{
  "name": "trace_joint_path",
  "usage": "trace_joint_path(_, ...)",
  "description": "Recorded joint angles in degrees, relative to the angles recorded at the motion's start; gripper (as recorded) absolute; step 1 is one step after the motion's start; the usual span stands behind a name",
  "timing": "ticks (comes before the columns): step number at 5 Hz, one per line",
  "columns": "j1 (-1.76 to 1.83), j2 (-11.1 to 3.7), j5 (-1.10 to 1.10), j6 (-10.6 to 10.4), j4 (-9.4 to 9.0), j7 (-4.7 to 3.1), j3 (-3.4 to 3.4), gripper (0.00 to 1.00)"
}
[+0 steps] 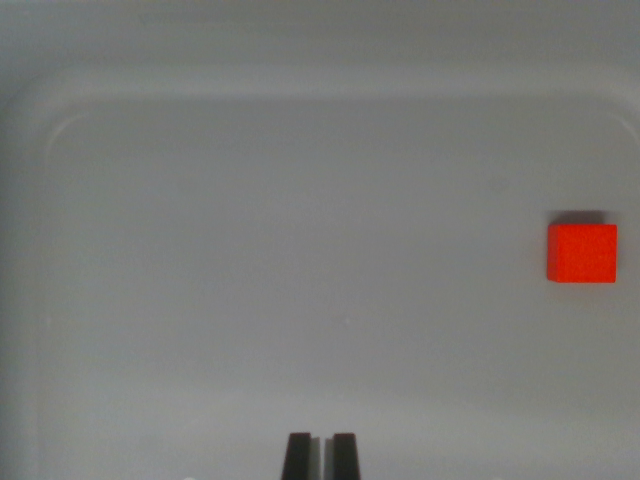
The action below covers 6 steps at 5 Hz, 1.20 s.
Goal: Reach red block
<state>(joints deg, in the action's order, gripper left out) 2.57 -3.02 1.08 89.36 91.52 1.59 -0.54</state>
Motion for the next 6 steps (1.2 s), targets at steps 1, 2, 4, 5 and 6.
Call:
trace_joint_path(1, -0.23, -0.44, 0.02, -0.84, -0.38, -0.18, -0.14, 0.0)
trace_joint_path(2, -0.23, -0.44, 0.02, -0.84, -0.38, -0.18, -0.14, 0.0)
trace_joint_path(4, -0.55, -1.06, 0.04, -2.01, -0.92, -0.43, -0.33, 0.0)
trace_joint_path(5, -0.94, -1.83, 0.08, -3.47, -1.59, -0.74, -0.57, 0.0)
trace_joint_path(6, -0.94, -1.83, 0.08, -3.47, -1.59, -0.74, -0.57, 0.0)
